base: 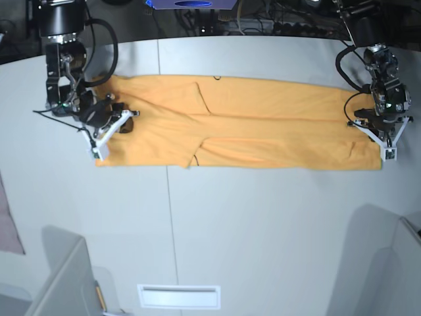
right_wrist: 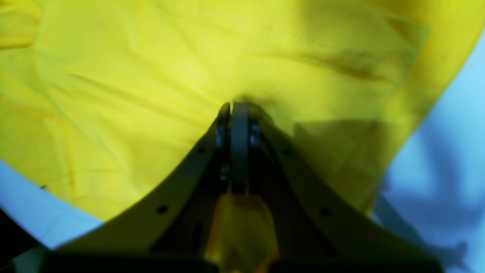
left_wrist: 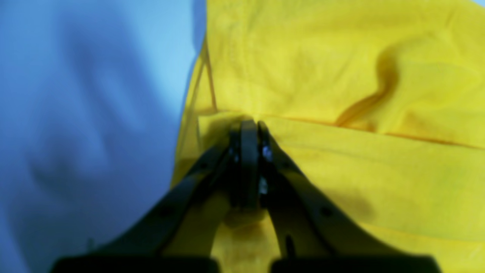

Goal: Fold the T-shirt properly
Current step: 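Pull the strip ends apart to straighten the shirt with both grippers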

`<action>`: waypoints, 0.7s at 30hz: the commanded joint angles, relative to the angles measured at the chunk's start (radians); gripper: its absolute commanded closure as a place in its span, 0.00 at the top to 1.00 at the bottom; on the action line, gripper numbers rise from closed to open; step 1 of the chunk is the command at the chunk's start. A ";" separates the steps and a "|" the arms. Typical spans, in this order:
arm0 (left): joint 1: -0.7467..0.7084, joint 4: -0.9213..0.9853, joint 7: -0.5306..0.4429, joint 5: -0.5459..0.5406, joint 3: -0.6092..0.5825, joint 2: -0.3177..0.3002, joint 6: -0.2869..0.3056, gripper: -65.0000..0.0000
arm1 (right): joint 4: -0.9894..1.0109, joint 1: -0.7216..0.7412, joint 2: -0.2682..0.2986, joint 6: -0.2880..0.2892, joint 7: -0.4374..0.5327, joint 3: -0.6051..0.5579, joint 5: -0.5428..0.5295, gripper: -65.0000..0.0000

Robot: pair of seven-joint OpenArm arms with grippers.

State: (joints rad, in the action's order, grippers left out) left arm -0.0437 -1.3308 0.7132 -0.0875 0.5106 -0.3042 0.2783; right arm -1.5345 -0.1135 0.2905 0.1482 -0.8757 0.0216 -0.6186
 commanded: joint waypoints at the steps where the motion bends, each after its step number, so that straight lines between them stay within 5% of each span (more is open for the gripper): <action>1: 0.012 -0.023 0.003 0.010 0.009 -0.017 -0.007 0.00 | -0.036 -0.002 0.017 -0.012 -0.023 0.007 0.021 0.00; 9: 0.014 -0.240 0.122 -0.024 0.047 -0.022 -0.003 0.00 | -0.366 -0.050 -0.010 -0.012 -0.092 0.008 0.019 0.00; 14: -0.049 -0.292 0.131 -0.180 0.187 -0.060 0.197 0.00 | -0.462 -0.111 -0.020 -0.012 -0.086 0.008 0.019 0.00; 21: -0.088 -0.172 0.121 -0.308 0.202 -0.114 0.226 0.04 | -0.461 -0.171 -0.049 -0.012 -0.083 0.007 0.021 0.00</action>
State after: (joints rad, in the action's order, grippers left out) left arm -0.1421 -1.4876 0.8547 -0.3870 0.7036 -0.3885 0.5022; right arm -1.9781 -0.2955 0.2310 0.1345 -0.9813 0.0238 -0.5907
